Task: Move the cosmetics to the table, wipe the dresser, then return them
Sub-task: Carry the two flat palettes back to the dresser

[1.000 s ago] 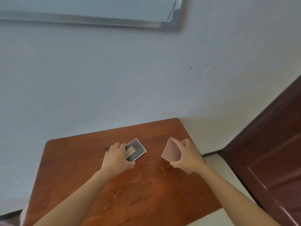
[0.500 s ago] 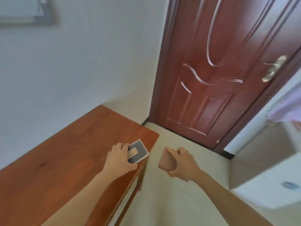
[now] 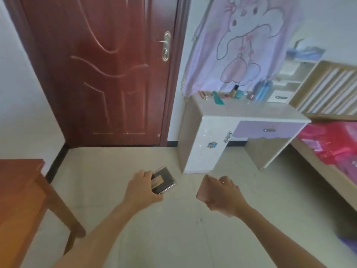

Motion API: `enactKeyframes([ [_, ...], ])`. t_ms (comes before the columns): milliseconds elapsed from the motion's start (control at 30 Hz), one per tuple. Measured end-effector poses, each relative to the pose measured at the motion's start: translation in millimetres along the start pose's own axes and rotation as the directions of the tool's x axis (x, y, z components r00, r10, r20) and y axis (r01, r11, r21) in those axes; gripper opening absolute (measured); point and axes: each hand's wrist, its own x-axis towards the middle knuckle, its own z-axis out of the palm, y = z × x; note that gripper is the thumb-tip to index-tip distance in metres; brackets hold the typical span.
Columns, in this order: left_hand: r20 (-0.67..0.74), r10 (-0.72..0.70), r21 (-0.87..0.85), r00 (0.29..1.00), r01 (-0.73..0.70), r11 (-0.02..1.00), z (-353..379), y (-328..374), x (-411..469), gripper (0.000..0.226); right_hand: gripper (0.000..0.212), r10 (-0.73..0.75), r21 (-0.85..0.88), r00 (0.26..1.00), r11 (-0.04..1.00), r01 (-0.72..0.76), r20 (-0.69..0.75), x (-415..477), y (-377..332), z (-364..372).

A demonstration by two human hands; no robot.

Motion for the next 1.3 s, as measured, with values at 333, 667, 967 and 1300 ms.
enactKeyframes([
  [333,0.137,0.224,0.102,0.965,-0.239,0.966,70.5,132.2,55.0,0.057,0.083,0.218,0.069,0.971,0.975,-0.212,-0.097,-33.2,145.1,-16.3],
  [667,0.056,0.243,-0.065,0.968,-0.239,0.969,89.1,175.1,186.1,0.053,0.083,0.242,-0.004,0.961,0.97,-0.245,-0.13,54.9,197.2,-56.0],
  [967,0.167,0.302,-0.096,0.938,-0.29,0.952,118.9,210.4,290.6,0.063,0.083,0.325,0.036,0.944,0.946,-0.323,-0.065,142.2,233.6,-76.4],
  [1300,0.322,0.31,0.021,0.895,-0.334,0.942,167.4,250.7,348.8,0.071,0.086,0.362,0.064,0.932,0.931,-0.36,-0.029,194.0,308.8,-71.4],
])
